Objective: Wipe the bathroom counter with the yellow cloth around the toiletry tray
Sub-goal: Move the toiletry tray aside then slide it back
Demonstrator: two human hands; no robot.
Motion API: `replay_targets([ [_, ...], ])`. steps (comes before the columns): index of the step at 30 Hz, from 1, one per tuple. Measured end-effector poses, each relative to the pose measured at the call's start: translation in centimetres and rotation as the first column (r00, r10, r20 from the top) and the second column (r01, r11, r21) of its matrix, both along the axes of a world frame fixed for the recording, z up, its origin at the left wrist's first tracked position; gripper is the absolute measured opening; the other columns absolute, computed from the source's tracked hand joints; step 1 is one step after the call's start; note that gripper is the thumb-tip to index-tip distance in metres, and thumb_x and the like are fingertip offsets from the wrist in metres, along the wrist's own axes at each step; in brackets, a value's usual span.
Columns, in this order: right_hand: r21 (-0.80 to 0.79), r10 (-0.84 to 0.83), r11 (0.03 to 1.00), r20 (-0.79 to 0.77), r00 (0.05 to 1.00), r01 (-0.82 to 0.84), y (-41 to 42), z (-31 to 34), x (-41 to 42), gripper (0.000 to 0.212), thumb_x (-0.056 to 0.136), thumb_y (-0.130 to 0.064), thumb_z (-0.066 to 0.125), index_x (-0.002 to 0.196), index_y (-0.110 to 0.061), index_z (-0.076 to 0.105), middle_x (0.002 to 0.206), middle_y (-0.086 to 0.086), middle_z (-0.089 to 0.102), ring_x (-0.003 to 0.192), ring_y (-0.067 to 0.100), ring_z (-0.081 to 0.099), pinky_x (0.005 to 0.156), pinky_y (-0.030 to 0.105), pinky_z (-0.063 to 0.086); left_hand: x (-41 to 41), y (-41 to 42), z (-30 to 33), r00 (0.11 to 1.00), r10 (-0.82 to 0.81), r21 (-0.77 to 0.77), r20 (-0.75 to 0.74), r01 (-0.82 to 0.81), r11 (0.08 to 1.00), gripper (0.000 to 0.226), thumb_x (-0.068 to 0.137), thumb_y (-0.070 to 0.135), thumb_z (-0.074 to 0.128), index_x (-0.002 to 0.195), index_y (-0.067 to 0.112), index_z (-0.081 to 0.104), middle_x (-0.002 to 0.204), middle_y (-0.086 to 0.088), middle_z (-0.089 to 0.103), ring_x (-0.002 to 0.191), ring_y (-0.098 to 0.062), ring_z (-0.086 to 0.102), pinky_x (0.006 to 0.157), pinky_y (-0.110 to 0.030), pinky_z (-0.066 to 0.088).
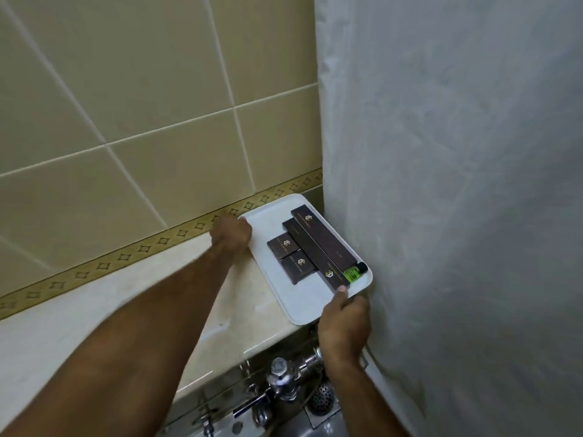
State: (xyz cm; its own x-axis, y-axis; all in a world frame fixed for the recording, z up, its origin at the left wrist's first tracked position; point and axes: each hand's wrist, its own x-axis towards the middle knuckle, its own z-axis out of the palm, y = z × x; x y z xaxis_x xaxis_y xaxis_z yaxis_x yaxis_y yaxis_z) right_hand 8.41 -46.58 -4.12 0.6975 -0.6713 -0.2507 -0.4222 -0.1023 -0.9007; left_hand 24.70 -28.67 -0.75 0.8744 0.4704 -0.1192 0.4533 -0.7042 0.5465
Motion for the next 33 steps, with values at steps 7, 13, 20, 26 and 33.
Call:
replay_targets([
  [7, -0.227, 0.032, 0.973, -0.047, 0.998, -0.041, -0.8, -0.6, 0.5, 0.020, 0.093, -0.012, 0.052, 0.090, 0.006, 0.061, 0.077, 0.019, 0.066, 0.055, 0.021, 0.049, 0.047, 0.019, 0.027, 1.0, 1.3, -0.6, 0.993, -0.107, 0.097, 0.045, 0.102, 0.990, 0.019, 0.074, 0.005, 0.057, 0.085, -0.004, 0.069, 0.097, -0.022, 0.070, 0.094, -0.039, 0.063, 0.071, -0.033, 0.043],
  [13, -0.425, 0.072, 0.901, -0.046, 0.996, -0.084, -1.9, 0.9, 0.4, 0.015, 0.085, -0.002, 0.059, 0.082, 0.013, 0.060, 0.073, 0.031, 0.067, 0.056, 0.030, 0.055, 0.058, 0.026, 0.031, -1.7, 2.8, -0.2, 0.998, -0.023, -0.012, 0.056, 0.024, 1.000, 0.017, 0.072, 0.009, 0.059, 0.085, 0.000, 0.064, 0.091, -0.016, 0.065, 0.084, -0.033, 0.061, 0.061, -0.029, 0.043],
  [20, -0.604, 0.369, 0.715, -0.105, 0.924, -0.354, -1.6, 3.5, 2.0, 0.020, 0.086, -0.011, 0.056, 0.080, 0.007, 0.061, 0.079, 0.033, 0.067, 0.071, 0.045, 0.064, 0.060, 0.035, 0.040, -12.0, 10.0, 1.8, 0.963, 0.200, -0.157, 0.180, -0.173, 0.972, 0.022, 0.068, 0.024, 0.067, 0.065, 0.002, 0.063, 0.061, -0.007, 0.065, 0.058, -0.024, 0.061, 0.051, -0.029, 0.044],
  [26, -0.675, 0.645, 0.443, -0.217, 0.732, -0.590, 6.3, 4.2, 4.0, 0.019, 0.092, -0.022, 0.052, 0.078, -0.009, 0.053, 0.083, 0.020, 0.069, 0.065, 0.032, 0.056, 0.060, 0.028, 0.032, -23.1, 18.4, 1.1, 0.927, 0.369, -0.181, 0.068, -0.353, 0.918, 0.030, 0.072, 0.033, 0.074, 0.060, 0.007, 0.065, 0.055, -0.005, 0.067, 0.053, -0.021, 0.064, 0.051, -0.028, 0.049],
  [33, -0.689, 0.779, 0.067, -0.416, 0.469, -0.722, 18.7, 3.1, 5.9, 0.019, 0.092, -0.021, 0.043, 0.096, -0.011, 0.059, 0.102, 0.012, 0.071, 0.095, 0.033, 0.065, 0.076, 0.034, 0.048, -31.1, 25.7, 0.9, 0.867, 0.491, -0.122, -0.086, -0.499, 0.858, 0.042, 0.074, 0.028, 0.071, 0.046, -0.002, 0.063, 0.028, -0.002, 0.051, 0.040, -0.014, 0.054, 0.040, -0.023, 0.031],
])
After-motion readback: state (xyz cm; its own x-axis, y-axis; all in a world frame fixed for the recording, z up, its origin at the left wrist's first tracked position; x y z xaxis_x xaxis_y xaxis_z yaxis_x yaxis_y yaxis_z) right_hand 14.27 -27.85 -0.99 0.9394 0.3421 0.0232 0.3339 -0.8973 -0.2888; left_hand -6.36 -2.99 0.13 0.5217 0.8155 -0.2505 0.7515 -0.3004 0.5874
